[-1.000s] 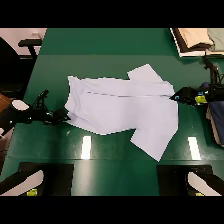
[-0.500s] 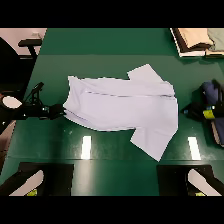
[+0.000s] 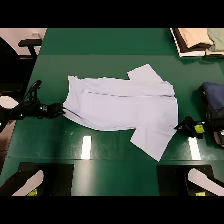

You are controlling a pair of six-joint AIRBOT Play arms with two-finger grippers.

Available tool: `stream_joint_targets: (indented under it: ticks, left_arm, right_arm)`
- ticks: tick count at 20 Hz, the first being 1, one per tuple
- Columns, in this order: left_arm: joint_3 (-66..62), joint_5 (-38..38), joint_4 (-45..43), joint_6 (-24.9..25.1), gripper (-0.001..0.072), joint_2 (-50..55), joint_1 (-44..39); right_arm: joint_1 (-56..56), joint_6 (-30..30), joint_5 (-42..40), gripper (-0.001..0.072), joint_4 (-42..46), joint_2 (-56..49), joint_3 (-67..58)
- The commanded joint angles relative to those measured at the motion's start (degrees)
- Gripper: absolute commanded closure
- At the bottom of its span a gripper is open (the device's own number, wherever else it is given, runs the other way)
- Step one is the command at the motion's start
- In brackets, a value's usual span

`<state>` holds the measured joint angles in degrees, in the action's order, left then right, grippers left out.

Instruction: Fold the shirts.

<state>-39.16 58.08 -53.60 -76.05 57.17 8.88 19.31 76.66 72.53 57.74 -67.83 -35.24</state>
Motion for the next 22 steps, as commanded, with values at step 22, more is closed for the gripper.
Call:
stream_joint_targets:
  ticks: [22]
  left_arm:
    - [-81.6, 1.2, -5.0, -5.3, 0.0679, -14.1, 0.0]
  right_arm:
    - [-11.6, 4.0, -1.2, 0.0698, 13.1, 21.5, -82.0]
